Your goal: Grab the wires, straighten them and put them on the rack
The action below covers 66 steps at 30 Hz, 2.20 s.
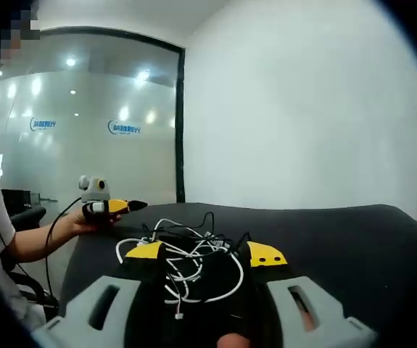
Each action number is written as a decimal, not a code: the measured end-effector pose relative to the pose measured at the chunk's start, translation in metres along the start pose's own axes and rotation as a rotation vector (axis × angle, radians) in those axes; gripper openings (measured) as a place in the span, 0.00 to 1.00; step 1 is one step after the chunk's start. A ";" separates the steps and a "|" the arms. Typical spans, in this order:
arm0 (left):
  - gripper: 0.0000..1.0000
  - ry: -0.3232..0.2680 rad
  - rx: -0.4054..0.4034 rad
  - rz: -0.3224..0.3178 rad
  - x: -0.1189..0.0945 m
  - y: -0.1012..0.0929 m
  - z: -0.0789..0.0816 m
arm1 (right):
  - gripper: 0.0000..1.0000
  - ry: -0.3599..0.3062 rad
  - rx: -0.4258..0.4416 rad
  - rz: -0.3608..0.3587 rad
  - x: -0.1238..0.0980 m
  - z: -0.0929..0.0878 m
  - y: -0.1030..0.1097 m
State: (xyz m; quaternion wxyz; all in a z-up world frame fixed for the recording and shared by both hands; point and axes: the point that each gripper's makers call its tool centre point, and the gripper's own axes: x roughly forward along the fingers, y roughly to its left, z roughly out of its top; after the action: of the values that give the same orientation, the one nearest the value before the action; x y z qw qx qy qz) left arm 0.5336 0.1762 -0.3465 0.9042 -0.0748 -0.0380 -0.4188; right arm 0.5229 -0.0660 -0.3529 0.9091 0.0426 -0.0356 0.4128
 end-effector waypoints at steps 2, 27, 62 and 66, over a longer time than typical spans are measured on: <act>0.45 -0.004 0.000 0.003 0.000 0.002 0.001 | 0.40 0.003 0.004 0.000 0.000 -0.001 0.000; 0.41 0.000 0.017 0.012 -0.001 0.002 0.000 | 0.41 0.014 0.013 0.006 0.000 -0.003 0.002; 0.40 -0.060 0.010 -0.015 -0.005 -0.004 0.013 | 0.40 -0.022 -0.131 0.022 -0.005 0.009 0.006; 0.41 -0.057 0.009 -0.016 -0.005 -0.004 0.012 | 0.31 -0.187 -0.086 -0.047 -0.021 0.040 -0.004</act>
State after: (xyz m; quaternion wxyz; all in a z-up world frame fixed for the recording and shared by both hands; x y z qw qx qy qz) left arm 0.5275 0.1793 -0.3344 0.8997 -0.0821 -0.0661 -0.4236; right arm 0.5109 -0.0880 -0.3149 0.9123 0.0425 -0.1368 0.3835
